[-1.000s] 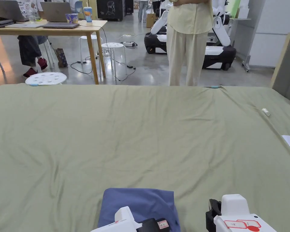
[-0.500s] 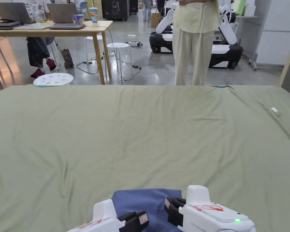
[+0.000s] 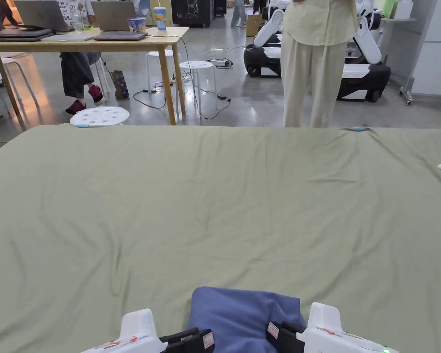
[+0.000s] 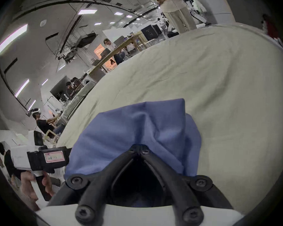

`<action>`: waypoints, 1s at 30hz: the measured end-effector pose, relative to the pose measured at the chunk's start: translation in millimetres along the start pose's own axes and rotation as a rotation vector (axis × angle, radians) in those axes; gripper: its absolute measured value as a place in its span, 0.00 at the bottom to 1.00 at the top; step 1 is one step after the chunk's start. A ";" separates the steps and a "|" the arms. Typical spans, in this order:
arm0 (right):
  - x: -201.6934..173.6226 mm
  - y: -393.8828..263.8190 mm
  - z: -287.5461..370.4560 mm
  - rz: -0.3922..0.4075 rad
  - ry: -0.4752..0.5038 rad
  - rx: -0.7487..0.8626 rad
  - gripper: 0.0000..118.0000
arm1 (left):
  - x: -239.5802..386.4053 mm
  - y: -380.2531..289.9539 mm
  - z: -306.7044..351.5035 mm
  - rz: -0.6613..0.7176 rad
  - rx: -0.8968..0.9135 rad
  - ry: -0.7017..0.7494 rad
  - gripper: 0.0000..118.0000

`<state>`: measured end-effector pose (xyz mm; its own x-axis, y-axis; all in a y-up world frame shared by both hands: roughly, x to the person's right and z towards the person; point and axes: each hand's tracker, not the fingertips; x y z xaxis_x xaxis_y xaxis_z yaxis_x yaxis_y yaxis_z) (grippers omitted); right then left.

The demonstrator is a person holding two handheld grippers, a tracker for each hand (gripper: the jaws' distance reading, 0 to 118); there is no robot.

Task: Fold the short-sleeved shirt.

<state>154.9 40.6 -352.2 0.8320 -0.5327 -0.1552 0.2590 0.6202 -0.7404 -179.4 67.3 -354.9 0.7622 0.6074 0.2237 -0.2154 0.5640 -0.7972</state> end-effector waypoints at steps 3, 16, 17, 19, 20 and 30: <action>2.9 -0.4 0.2 -0.011 0.010 0.002 0.00 | -14.4 -2.1 -26.2 0.143 -0.046 -0.109 0.72; -23.9 3.5 9.1 0.107 -0.058 0.027 0.00 | 24.8 4.7 -31.7 -0.053 0.016 0.057 0.20; -31.8 5.7 11.6 0.141 -0.065 0.045 0.00 | 26.8 8.0 -25.7 -0.086 0.033 0.079 0.20; -49.9 10.3 15.4 0.212 -0.104 0.073 0.00 | 20.6 15.1 -14.6 -0.131 0.044 0.120 0.20; -61.0 14.9 16.5 0.245 -0.117 0.085 0.00 | 14.4 19.7 -7.6 -0.120 0.045 0.121 0.20; -154.2 18.3 -34.9 0.397 -0.095 0.072 0.00 | -79.1 54.2 89.2 -0.111 0.151 0.283 0.20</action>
<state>14.2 114.1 -364.6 0.9148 -0.1902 -0.3564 -0.0607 0.8075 -0.5868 -305.8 99.8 -365.7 0.9209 0.3700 0.1226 -0.1937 0.7073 -0.6799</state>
